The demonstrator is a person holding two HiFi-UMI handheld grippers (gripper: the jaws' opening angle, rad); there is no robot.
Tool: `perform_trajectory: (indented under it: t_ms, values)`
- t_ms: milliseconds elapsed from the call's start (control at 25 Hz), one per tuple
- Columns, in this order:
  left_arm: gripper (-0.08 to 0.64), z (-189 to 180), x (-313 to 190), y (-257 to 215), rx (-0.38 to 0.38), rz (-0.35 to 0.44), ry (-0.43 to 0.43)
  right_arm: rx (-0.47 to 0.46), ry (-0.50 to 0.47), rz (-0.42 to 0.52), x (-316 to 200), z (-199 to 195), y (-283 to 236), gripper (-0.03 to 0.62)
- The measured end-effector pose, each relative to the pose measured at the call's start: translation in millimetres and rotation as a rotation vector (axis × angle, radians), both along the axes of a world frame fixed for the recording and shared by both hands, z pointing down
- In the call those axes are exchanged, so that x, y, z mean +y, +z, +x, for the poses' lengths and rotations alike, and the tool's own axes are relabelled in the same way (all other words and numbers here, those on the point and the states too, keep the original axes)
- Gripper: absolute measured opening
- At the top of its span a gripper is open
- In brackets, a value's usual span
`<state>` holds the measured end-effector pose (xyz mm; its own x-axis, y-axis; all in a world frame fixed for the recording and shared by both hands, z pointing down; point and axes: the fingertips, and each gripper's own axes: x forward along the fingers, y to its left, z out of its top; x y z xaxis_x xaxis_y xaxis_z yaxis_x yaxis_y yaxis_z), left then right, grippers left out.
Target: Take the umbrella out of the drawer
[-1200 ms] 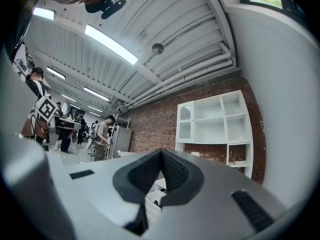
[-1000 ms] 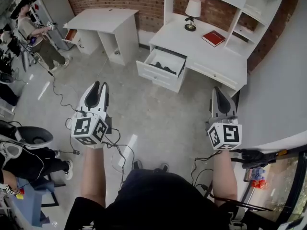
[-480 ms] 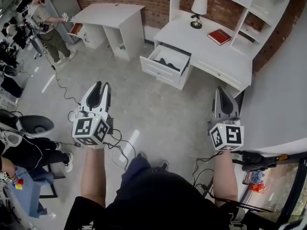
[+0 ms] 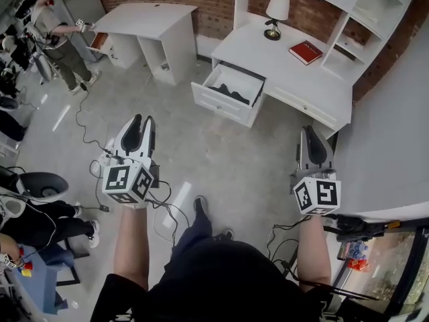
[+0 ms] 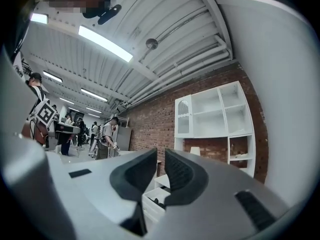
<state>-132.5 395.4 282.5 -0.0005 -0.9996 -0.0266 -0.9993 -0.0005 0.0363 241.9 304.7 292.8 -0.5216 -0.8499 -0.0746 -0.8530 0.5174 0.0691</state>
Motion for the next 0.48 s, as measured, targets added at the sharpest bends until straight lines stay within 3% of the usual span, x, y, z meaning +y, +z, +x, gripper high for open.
perform_trajectory:
  t_ms: [240,400,480]
  values:
    - [0.112,-33.9,-67.5,14.3,0.014,-0.013,0.046,0.025,0.047,-0.023,-44.3,-28.4,7.1,0.051]
    - [0.209,-57.7,-112.3,17.4,0.002,-0.018,0.078,0.044,0.066,-0.034,-76.5,-53.6,5.6,0.082]
    - [0.224,-69.1,-130.4,22.0,-0.001,-0.026,0.095,0.058,0.069,-0.044,-91.5,-69.0,7.1,0.097]
